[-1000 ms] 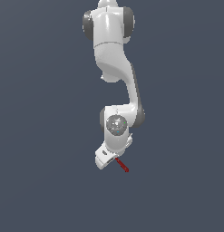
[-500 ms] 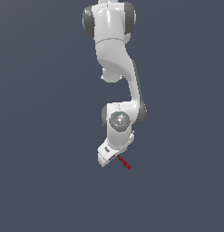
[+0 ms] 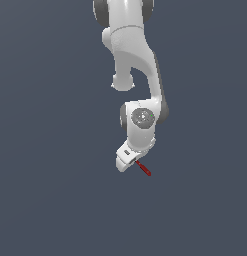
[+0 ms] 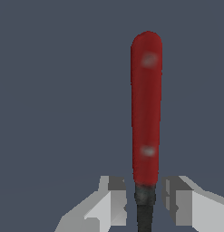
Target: Pick up the object and move it to a goal position.
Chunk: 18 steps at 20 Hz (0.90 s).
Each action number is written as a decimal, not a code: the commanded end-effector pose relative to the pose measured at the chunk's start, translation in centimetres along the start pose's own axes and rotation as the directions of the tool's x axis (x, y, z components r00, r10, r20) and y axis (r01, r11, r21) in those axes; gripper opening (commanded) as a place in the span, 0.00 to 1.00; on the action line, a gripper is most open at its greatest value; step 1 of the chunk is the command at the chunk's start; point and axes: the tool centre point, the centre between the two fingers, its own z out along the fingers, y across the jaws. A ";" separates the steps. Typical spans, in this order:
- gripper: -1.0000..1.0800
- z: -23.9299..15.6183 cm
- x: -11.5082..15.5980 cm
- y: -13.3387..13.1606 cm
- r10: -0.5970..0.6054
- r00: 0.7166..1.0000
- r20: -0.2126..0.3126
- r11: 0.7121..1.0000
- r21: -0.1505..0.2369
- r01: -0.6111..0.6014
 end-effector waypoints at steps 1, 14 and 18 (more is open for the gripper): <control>0.00 -1.1 -0.2 -1.8 0.000 1.000 0.000 1.000 -0.001 0.000; 0.00 -8.4 -1.7 -14.0 0.001 1.000 0.002 1.000 -0.003 -0.001; 0.00 -10.7 -2.1 -17.8 0.001 1.000 0.003 1.000 -0.003 -0.001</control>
